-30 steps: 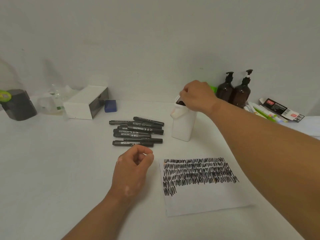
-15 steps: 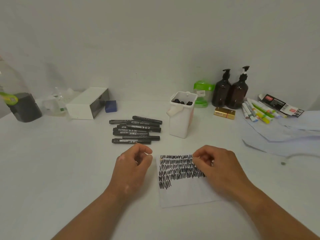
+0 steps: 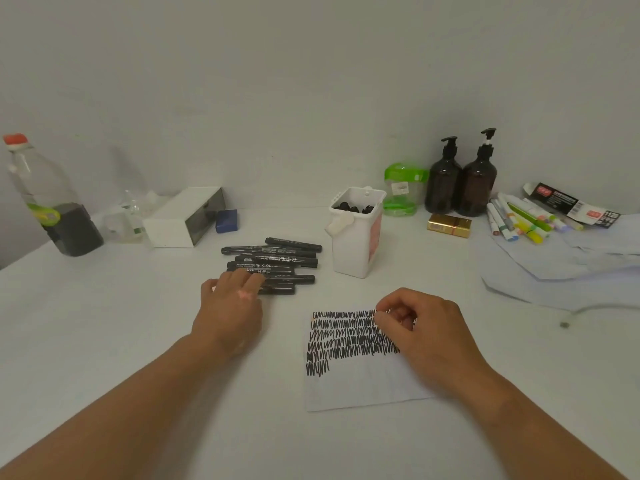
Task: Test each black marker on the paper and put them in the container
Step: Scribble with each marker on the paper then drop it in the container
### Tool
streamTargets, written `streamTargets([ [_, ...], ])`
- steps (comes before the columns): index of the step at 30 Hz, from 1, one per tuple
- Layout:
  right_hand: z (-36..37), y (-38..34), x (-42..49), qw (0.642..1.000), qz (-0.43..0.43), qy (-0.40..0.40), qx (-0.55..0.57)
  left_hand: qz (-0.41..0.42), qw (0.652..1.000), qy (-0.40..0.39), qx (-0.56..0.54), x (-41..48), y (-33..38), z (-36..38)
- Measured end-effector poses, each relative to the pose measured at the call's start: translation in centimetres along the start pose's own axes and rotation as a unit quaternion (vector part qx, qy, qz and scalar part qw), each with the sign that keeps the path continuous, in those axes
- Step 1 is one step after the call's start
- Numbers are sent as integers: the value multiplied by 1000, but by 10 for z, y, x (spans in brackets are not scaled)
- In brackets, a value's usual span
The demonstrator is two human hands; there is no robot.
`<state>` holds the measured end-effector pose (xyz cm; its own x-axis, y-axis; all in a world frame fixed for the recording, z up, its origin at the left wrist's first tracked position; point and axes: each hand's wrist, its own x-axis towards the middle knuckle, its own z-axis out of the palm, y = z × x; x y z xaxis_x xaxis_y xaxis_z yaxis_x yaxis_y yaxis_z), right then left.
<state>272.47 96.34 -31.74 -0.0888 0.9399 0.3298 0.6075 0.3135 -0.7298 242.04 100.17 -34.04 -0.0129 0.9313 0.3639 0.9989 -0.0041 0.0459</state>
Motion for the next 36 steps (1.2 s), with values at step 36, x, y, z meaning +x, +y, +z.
streamTargets([
  [36, 10, -13, -10, 990, -50, -119, 62, -100, 575, -181, -792, -46, 65, -33],
])
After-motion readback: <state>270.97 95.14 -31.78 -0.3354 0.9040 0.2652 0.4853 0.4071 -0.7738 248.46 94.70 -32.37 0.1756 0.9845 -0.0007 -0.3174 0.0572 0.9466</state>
